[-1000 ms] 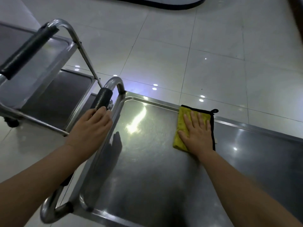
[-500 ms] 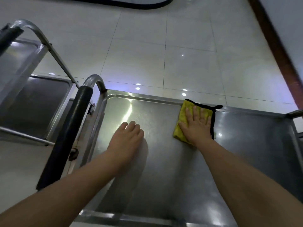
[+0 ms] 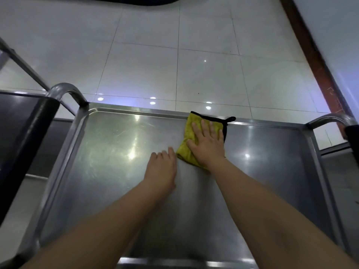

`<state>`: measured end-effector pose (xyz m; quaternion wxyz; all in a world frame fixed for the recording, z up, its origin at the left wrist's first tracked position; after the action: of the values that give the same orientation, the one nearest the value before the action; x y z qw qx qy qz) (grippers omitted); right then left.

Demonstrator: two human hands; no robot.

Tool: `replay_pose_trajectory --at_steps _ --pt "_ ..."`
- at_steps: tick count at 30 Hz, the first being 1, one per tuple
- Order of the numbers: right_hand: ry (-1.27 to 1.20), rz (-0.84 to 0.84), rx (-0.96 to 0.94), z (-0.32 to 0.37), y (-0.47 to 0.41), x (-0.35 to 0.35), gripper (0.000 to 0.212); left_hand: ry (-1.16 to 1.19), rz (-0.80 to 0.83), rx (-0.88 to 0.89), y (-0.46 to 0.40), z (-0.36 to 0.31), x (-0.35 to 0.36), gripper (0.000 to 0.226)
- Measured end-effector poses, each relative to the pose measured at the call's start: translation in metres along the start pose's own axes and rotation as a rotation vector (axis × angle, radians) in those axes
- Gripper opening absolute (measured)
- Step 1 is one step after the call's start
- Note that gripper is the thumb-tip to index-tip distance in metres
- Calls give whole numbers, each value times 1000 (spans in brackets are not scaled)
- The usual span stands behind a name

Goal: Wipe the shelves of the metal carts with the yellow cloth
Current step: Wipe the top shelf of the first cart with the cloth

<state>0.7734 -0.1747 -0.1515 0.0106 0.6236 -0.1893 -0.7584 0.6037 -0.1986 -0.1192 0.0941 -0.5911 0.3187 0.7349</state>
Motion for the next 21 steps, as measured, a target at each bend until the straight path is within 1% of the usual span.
replay_pose_trajectory --at_steps 3,6,10,13,19,21 --pt "-5 -4 14 -48 0 -6 66 -100 84 -44 -10 -18 -8 90" --pt "2 2 37 -106 4 -15 66 -128 153 -85 -18 -36 -16 80" --pt "21 5 52 -174 10 -29 66 -139 185 -129 -26 -54 -22 84" --pt "36 5 76 -216 16 -34 66 -203 201 -151 -31 -69 -23 84" --pt "39 -17 124 -282 27 -43 66 -264 244 -191 -36 -87 -25 77" --pt "45 -13 147 -303 30 -45 70 -265 255 -206 -37 -92 -26 77"
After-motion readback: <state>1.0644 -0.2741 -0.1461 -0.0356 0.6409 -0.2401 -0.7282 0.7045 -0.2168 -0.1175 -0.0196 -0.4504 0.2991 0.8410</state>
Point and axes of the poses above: each hand's wrist, its own y-axis away from the middle knuckle, its own x-axis out of the palm, z = x × y, the point moved 1 cm from there along -y, towards the middle knuckle, and after that the axes turned 1 degree about x, right-handed, at the moved point
